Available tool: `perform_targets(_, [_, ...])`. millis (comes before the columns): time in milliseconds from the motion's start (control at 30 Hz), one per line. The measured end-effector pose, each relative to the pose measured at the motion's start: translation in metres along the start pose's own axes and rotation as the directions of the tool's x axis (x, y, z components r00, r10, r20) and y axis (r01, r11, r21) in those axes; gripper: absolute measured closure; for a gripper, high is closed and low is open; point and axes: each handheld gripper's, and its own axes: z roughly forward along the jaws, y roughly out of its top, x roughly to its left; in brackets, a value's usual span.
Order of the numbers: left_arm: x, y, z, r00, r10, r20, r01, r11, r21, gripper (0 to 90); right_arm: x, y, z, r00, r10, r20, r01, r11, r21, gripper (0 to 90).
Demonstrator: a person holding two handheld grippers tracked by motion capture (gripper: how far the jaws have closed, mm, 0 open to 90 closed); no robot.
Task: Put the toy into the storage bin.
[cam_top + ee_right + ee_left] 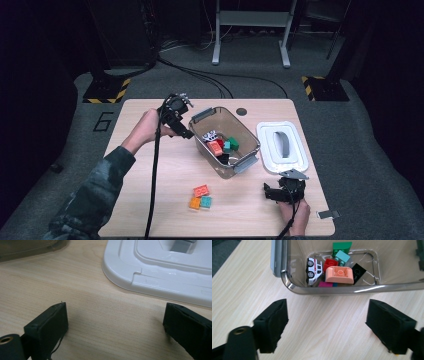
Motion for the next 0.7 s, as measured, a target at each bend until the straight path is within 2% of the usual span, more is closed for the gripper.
perform_targets(167, [-0.008, -0.03, -0.002, 0.9997, -0.008, 0.022, 0.01, 0.9954, -0.096, 13.8, 0.0, 0.0, 0.0, 1.0, 0.0, 0.0, 0.0, 1.0, 0.0, 4.9])
perform_targets(233, [-0.01, -0.039, 0.002, 0.9998, -0.009, 0.018, 0.011, 0.9936, -0.112, 12.5, 0.0, 0.0, 0.0, 1.0, 0.0, 0.0, 0.0, 1.0, 0.0, 4.9])
perform_targets(267, [-0.012, -0.045, 0.004, 0.9993, -0.016, 0.033, 0.02, 0.9925, -0.121, 11.7, 0.0, 0.0, 0.0, 1.0, 0.001, 0.0, -0.001, 1.0, 0.0, 4.9])
perform_targets(367, [-0.012, -0.058, 0.01, 0.999, -0.02, 0.041, 0.026, 0.989, -0.146, 10.1, 0.0, 0.0, 0.0, 1.0, 0.001, 0.001, -0.001, 1.0, 0.0, 4.9])
perform_targets(500, [-0.014, -0.077, 0.018, 0.9975, -0.049, 0.051, 0.058, 0.9776, -0.202, 8.5, 0.0, 0.0, 0.0, 1.0, 0.003, 0.002, -0.003, 1.0, 0.0, 4.9])
perform_targets(667, [-0.019, -0.096, 0.035, 0.9958, -0.076, 0.051, 0.087, 0.9654, -0.246, 7.8, 0.0, 0.0, 0.0, 1.0, 0.002, 0.002, -0.002, 1.0, 0.0, 4.9])
perform_targets(700, [-0.02, -0.101, 0.038, 0.9937, -0.087, 0.07, 0.102, 0.9623, -0.252, 7.3, 0.0, 0.0, 0.0, 1.0, 0.002, 0.002, -0.002, 1.0, 0.001, 4.9])
